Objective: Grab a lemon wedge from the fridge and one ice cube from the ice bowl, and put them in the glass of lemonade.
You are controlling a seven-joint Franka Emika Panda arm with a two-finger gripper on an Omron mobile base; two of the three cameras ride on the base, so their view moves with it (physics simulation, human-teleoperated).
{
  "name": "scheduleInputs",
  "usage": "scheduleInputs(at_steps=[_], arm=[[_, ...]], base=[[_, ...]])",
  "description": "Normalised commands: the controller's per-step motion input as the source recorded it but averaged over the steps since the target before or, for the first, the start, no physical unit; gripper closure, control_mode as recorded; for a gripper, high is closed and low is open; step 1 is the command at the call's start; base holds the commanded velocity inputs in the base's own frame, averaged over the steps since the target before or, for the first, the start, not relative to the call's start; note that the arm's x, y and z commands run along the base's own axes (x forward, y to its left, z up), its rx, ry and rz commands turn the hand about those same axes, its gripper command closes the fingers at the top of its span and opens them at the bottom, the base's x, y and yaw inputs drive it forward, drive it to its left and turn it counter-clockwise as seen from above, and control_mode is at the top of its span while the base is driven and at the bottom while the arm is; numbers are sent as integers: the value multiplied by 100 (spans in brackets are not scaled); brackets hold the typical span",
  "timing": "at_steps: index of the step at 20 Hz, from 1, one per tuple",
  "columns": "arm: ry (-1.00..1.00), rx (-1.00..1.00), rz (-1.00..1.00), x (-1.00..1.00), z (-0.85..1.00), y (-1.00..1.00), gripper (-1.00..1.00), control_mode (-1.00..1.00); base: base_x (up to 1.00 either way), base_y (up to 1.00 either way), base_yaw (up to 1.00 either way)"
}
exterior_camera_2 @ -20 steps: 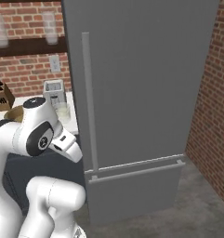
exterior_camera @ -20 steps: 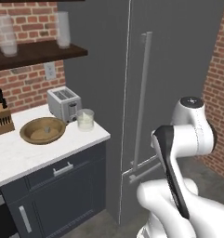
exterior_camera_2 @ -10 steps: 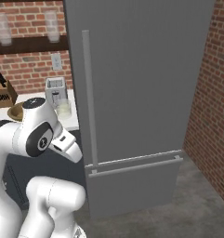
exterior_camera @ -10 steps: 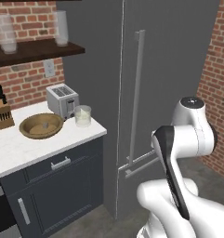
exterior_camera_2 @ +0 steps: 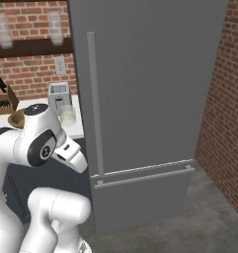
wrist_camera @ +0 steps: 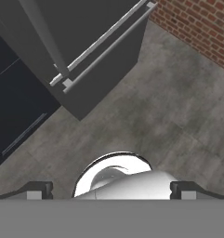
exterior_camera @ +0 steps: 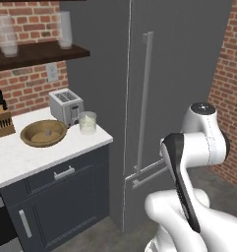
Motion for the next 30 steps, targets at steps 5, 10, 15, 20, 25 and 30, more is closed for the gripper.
scheduleInputs(at_steps=[5,10,15,20,25,30], arm=[[0,0,0,0,0,0,-100,100],[-10,0,4,0,9,0,-100,-100],[-26,1,21,0,53,0,-100,-100],[-19,8,37,8,64,-9,-100,-100],[-8,5,51,61,81,-13,-100,-100],[14,-10,35,98,46,0,-100,-100]], base=[[0,0,0],[0,0,0],[0,0,0],[0,0,0],[0,0,0],[0,0,0]])
